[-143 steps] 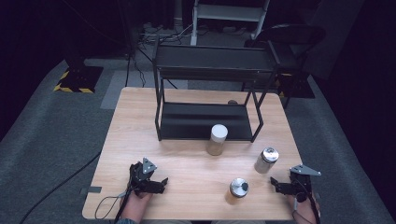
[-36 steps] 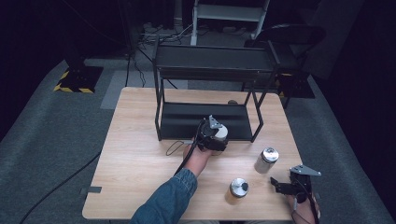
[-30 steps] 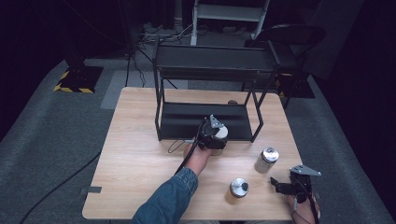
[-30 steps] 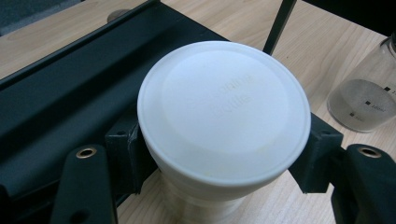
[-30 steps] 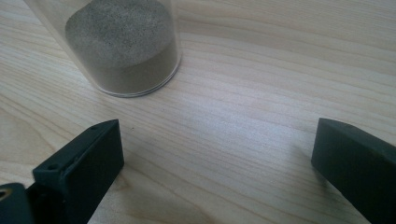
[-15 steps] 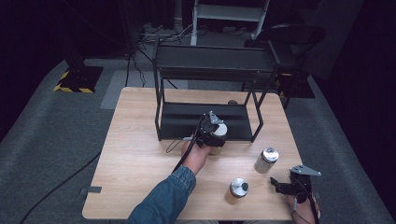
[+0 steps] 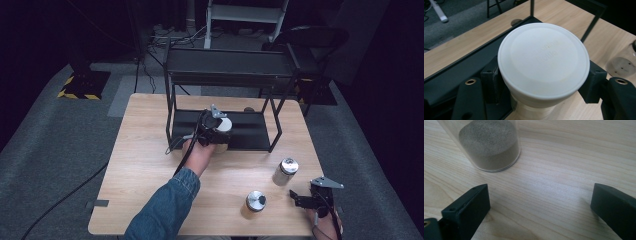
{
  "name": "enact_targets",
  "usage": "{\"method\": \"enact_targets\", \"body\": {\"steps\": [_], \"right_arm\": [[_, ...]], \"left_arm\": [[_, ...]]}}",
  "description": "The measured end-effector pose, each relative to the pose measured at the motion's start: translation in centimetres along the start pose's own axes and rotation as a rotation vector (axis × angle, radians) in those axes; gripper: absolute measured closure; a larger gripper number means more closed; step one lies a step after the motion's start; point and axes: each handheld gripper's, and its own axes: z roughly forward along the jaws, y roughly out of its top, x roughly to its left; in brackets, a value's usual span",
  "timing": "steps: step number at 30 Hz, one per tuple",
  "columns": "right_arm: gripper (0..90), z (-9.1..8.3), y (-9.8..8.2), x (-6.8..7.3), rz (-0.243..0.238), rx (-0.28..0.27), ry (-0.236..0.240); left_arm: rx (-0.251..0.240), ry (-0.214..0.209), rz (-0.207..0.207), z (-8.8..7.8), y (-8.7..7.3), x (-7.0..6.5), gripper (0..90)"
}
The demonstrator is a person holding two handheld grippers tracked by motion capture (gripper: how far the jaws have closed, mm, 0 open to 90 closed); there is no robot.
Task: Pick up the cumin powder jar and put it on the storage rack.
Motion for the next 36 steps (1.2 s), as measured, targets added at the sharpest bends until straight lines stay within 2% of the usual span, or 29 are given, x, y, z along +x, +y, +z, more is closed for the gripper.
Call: {"method": "enact_targets", "body": {"steps": [7, 11, 15, 23, 25, 31, 35, 36], "right_arm": [[2.4, 0.0, 0.0, 0.0, 0.0, 0.0, -0.001], [2.4, 0.0, 0.0, 0.0, 0.0, 0.0, -0.001], [2.4, 0.0, 0.0, 0.0, 0.001, 0.0, 0.0], [2.4, 0.0, 0.0, 0.1, 0.003, 0.0, -0.002], [2.6, 0.0, 0.0, 0.1, 0.002, -0.001, -0.002], [2.8, 0.0, 0.0, 0.1, 0.003, -0.002, -0.002], [2.8, 0.0, 0.0, 0.1, 0.004, -0.001, -0.002], [2.8, 0.0, 0.0, 0.1, 0.004, -0.001, -0.003]], "left_arm": [[-0.005, 0.038, -0.048, 0.0, 0.4, 2.0, 33.3], [0.019, 0.08, -0.061, 0.5, 0.8, 3.0, 33.4], [0.033, 0.1, -0.105, 1.2, 0.8, 4.5, 33.3], [0.072, 0.15, -0.139, 2.8, 0.7, 6.8, 33.3], [0.092, 0.168, -0.159, 3.1, 0.9, 7.1, 33.3], [0.108, 0.184, -0.171, 3.5, 0.5, 8.3, 33.3], [0.118, 0.191, -0.171, 3.6, 0.4, 8.3, 33.3], [0.128, 0.194, -0.182, 3.7, 0.5, 8.3, 33.3]]}}
